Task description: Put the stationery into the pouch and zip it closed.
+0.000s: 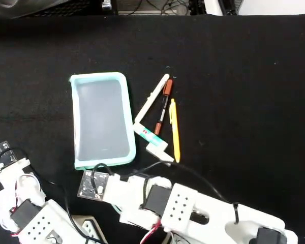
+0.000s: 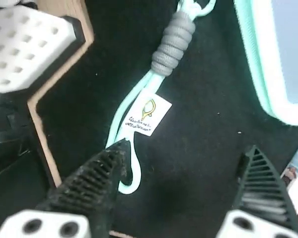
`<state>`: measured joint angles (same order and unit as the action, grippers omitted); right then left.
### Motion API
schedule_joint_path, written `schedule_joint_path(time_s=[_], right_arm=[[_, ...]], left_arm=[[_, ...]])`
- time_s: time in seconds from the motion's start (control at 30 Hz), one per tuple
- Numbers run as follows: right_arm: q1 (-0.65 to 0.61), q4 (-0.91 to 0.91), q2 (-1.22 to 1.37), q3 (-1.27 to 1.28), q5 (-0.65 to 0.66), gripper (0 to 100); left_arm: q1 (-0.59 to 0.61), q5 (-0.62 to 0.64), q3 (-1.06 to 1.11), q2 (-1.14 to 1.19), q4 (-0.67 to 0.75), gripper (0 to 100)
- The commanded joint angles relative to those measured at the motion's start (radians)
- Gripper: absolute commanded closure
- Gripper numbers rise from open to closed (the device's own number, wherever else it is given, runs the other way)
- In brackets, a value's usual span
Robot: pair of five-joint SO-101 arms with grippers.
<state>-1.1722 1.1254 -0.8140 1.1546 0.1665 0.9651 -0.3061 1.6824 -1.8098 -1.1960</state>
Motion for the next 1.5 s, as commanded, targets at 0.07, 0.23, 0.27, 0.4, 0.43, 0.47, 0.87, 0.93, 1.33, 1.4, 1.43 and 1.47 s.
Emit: schedule_joint_path(time_s=[0.07,0.23,0.27,0.4,0.43,0.47,0.87,0.93,1.33,1.4,1.43,1.47], right_arm=[[-0.015,-0.137,0.024,0.096,0.008,65.2],[-0.015,-0.193,0.127,0.105,0.008,65.2],[-0.015,-0.195,0.153,0.094,0.008,65.2],[-0.015,-0.195,0.263,0.050,0.009,65.2],[-0.015,-0.192,0.288,0.036,0.009,65.2],[-0.015,-0.189,0.308,0.024,0.009,65.2],[-0.006,-0.173,0.312,-0.004,0.006,81.1],[-0.006,-0.175,0.312,0.002,0.009,93.2],[0.440,-0.175,0.305,-0.071,0.160,98.6],[0.493,-0.175,0.305,-0.093,0.163,98.6],[0.503,-0.173,0.305,-0.099,0.163,98.6],[0.502,-0.170,0.305,-0.102,0.163,98.6]], left_arm=[[-0.012,-0.008,0.016,-0.006,-0.003,95],[-0.012,-0.008,0.016,-0.006,-0.003,95],[-0.012,-0.008,0.016,-0.006,-0.003,95],[-0.012,-0.008,0.016,-0.006,-0.003,95],[-0.012,-0.008,0.016,-0.006,-0.003,95],[-0.012,-0.008,0.016,-0.006,-0.003,95],[-0.012,-0.008,0.016,-0.006,-0.003,95],[-0.012,-0.008,0.016,-0.006,-0.003,95],[-0.010,-0.008,0.016,-0.006,-0.005,95],[-0.010,-0.008,0.016,-0.006,-0.005,95],[-0.010,-0.008,0.016,-0.006,-0.005,95],[-0.010,-0.008,0.016,-0.006,-0.005,95]])
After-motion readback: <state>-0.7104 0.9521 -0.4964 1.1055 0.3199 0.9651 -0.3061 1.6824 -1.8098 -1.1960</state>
